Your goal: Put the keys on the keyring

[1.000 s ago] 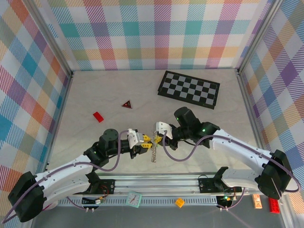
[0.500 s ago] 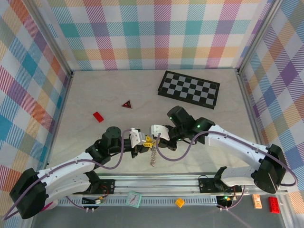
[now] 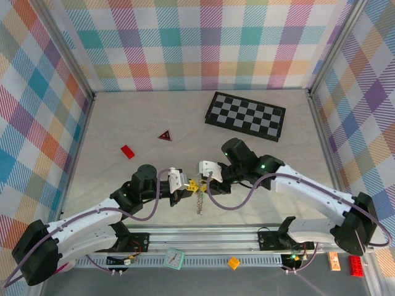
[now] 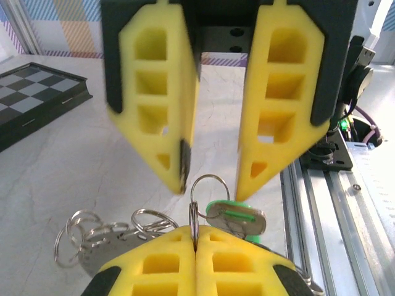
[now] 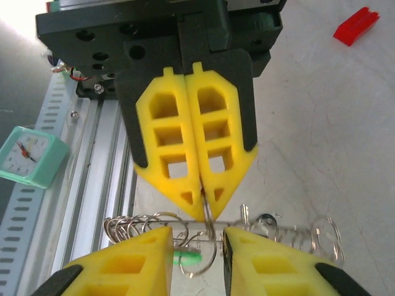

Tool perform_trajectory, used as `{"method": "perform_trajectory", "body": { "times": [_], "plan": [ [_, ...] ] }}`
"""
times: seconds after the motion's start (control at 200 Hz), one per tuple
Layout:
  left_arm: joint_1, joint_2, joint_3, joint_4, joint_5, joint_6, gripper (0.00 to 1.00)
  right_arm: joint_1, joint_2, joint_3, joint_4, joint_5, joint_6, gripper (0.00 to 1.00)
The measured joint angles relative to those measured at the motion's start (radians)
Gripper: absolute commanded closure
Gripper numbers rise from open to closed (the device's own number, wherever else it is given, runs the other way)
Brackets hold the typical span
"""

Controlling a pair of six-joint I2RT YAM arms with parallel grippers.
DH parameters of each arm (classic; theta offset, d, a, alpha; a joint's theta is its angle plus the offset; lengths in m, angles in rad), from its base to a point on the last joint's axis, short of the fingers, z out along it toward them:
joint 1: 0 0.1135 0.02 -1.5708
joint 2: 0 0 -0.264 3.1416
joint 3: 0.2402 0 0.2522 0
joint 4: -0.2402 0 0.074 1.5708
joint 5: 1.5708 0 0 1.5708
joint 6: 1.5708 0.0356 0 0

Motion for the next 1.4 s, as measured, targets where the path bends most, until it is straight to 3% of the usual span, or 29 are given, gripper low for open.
{"method": "perform_trajectory", "body": {
  "times": [0.305, 0.495, 0.815, 1.15, 1.4],
  "plan": [
    [0.0, -0.006, -0.03, 0.055, 0.0, -0.045, 1.0, -0.027, -0.074, -0.071, 0.034, -0.01, 0.1, 0.66],
    [0.0, -0.006, -0.03, 0.058, 0.0, -0.048, 1.0, -0.027, -0.073, -0.071, 0.058, -0.023, 0.155, 0.67],
    [0.0, -0.006, -0.03, 0.059, -0.001, -0.048, 1.0, -0.027, -0.034, -0.071, 0.07, -0.039, 0.199, 0.76],
    [0.0, -0.006, -0.03, 0.062, -0.001, -0.048, 1.0, -0.029, -0.008, -0.07, 0.072, -0.045, 0.208, 0.98],
    [0.0, -0.005, -0.03, 0.08, 0.0, -0.05, 1.0, -0.06, 0.027, -0.069, 0.074, -0.07, 0.207, 1.0]
  ]
}}
